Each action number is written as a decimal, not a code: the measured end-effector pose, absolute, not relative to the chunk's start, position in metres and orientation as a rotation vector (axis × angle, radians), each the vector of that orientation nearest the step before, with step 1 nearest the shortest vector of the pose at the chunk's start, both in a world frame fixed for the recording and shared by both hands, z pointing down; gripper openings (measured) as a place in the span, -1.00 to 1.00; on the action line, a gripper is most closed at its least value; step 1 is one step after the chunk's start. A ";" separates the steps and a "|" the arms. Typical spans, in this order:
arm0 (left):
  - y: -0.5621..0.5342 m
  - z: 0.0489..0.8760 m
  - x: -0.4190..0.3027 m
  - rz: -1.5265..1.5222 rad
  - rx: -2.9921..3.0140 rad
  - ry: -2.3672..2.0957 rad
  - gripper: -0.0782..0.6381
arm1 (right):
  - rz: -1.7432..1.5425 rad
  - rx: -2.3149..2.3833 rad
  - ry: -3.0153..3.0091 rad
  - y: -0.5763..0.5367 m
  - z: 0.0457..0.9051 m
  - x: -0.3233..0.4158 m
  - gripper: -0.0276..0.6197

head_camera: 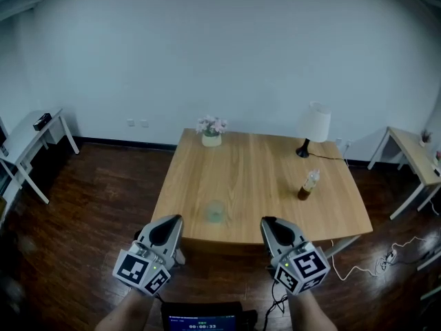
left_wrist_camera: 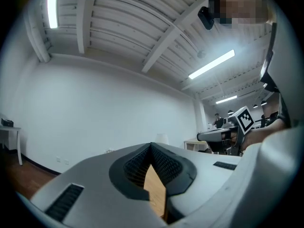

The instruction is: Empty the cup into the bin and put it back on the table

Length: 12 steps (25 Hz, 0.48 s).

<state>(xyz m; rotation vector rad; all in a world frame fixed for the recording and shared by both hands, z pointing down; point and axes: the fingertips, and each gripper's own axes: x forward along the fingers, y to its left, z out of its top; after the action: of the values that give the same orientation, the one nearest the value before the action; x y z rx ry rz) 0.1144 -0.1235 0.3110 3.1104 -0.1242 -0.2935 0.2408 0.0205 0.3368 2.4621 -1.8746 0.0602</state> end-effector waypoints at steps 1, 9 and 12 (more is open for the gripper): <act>-0.126 0.309 0.110 -0.315 3.092 -0.131 -0.80 | 0.060 2.464 -1.873 0.019 0.335 0.239 -0.91; -0.134 0.297 0.094 -0.354 3.078 -0.132 -0.80 | 0.055 2.460 -1.868 0.017 0.323 0.232 -0.92; -0.129 0.304 0.095 -0.338 3.069 -0.068 -0.80 | 0.067 2.437 -1.869 0.013 0.328 0.227 -0.92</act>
<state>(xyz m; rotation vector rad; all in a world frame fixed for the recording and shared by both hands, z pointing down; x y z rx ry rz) 0.0947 -0.1290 0.3037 3.0688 -0.0682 -0.3379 0.2266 0.0130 0.3275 2.4368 -1.8693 0.0668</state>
